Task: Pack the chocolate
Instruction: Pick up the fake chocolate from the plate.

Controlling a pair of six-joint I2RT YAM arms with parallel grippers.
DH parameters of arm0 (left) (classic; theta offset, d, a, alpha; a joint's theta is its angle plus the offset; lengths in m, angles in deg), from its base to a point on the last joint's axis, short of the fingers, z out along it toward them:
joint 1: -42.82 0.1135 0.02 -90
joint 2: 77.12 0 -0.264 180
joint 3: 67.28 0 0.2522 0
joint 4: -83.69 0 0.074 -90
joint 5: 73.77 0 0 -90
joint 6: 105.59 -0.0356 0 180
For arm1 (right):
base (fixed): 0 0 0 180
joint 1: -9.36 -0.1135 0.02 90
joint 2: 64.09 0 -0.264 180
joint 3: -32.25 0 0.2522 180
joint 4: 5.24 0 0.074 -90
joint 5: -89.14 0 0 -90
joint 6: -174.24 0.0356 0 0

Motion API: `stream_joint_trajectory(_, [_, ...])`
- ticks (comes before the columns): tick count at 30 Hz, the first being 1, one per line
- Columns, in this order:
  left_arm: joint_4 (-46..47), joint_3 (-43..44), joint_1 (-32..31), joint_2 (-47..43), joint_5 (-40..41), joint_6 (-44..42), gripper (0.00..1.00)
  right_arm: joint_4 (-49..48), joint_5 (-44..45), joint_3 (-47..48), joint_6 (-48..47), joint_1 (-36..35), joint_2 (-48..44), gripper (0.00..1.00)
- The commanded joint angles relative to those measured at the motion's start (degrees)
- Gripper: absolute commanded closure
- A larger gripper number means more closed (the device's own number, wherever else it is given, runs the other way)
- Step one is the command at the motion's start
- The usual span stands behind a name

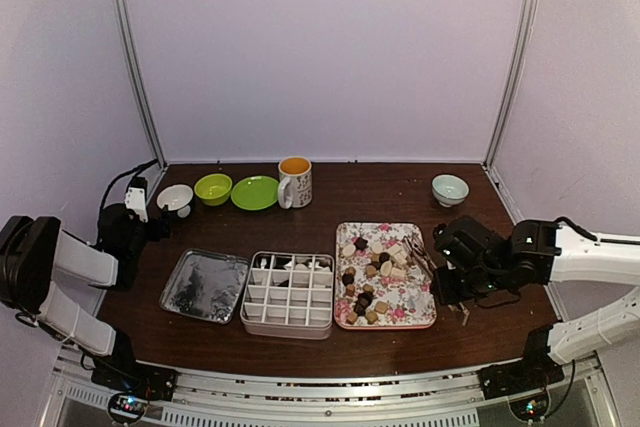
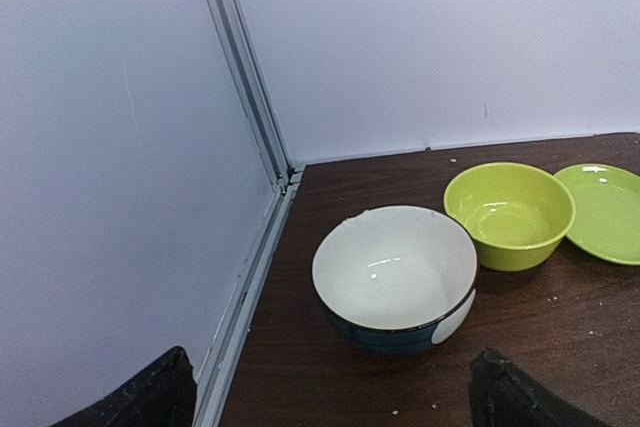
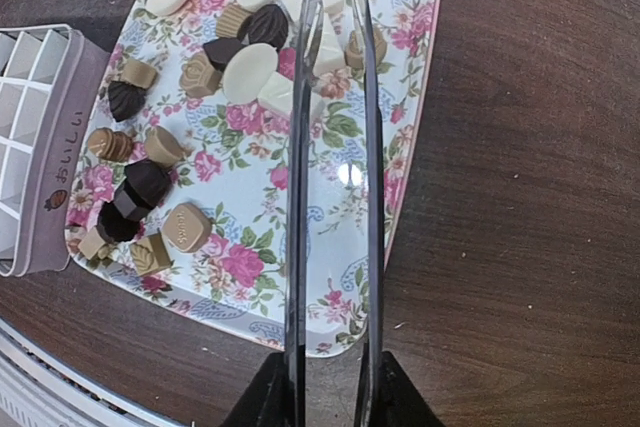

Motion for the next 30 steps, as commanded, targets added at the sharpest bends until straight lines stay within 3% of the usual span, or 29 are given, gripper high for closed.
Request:
stream_joint_trajectory(1, [2.97, 1.25, 0.39, 0.07, 0.08, 0.35, 0.02, -0.18, 0.09, -1.58, 0.63, 2.47, -0.78, 0.73])
stream_joint_trajectory(12, [2.96, 1.25, 0.37, 0.08, 0.12, 0.35, 0.02, -1.25, -1.47, 1.82, -2.84, 6.47, 3.79, 0.73])
stream_joint_trajectory(30, [2.99, 1.25, 0.34, 0.07, 0.06, 0.35, 0.02, -2.67, -2.89, 2.42, -3.04, 6.71, 8.17, 0.72])
